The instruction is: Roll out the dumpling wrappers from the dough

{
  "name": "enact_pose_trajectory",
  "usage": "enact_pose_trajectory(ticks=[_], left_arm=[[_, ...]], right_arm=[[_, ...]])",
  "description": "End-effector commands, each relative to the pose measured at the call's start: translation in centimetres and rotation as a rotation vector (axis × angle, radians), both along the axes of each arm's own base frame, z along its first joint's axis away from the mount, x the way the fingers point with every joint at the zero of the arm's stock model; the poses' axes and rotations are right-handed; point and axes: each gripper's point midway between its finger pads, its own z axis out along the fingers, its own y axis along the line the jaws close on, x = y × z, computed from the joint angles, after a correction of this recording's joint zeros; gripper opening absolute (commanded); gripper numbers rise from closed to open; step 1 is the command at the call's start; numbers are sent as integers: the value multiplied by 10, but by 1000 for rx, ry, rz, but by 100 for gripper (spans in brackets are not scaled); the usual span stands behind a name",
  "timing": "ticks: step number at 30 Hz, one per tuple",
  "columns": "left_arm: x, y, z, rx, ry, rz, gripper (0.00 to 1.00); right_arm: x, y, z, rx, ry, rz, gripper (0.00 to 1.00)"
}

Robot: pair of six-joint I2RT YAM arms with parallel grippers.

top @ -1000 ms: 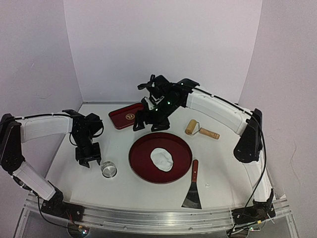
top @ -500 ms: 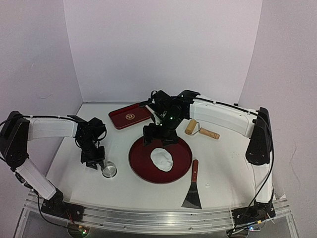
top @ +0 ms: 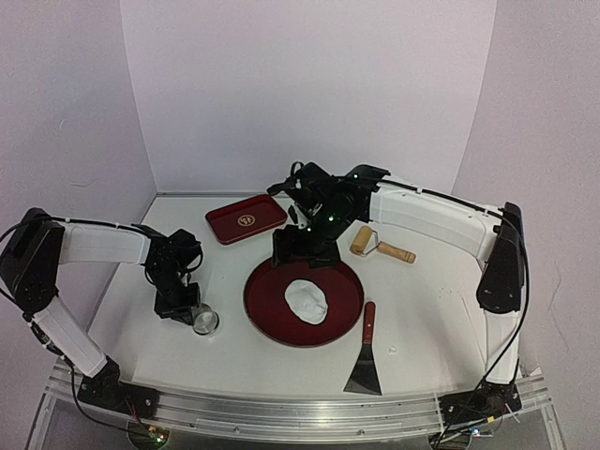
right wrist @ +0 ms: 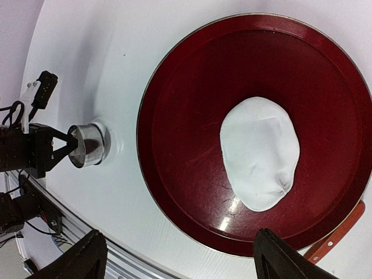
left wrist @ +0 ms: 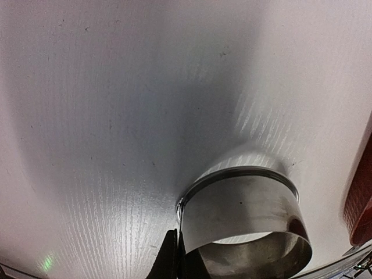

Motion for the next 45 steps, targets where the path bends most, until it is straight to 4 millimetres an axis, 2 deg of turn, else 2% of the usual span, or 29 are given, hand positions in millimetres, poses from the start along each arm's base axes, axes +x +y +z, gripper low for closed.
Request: enact_pose_trajectory(ticks=[1,4,7,11,14,16,19,21,24,28,36,40,45], left_arm=[[10,-9,5,-33,-41,2,0],[21,-19,33,-94,-106,-6,0],[36,-41,76,-231,-212,-23,0],[52,-72,134,-435,-333,-50,0],[65,-90,175,-541,-400,-63,0],[72,-104,202,-631,-438,-85,0],[82,-126,244,-789,-502,-119,0],[85,-139,268,-890,-526,-144,0],[91,-152,291,-990,-544,-165,0],[93,-163,308,-1053,-543,-218,0],[91,-178,341,-1181,-561,-322,0],[91,-180,347,-1196,-564,-333,0],[92,-180,345,-1193,-559,-328,0]], right_arm=[[2,0,26,39,-60,7,88],[4,5,41,72,-77,11,88],[6,13,63,132,-99,24,88],[7,35,118,320,-158,60,86],[12,39,166,463,-222,50,78],[16,36,197,561,-265,38,70],[28,20,235,720,-299,-19,62],[38,7,244,843,-268,-65,58],[51,-14,262,993,-241,-113,56],[45,-6,257,1008,-175,-40,61],[37,16,241,1020,-49,59,58],[35,22,242,1034,-19,91,54],[32,24,243,1042,-5,107,46]])
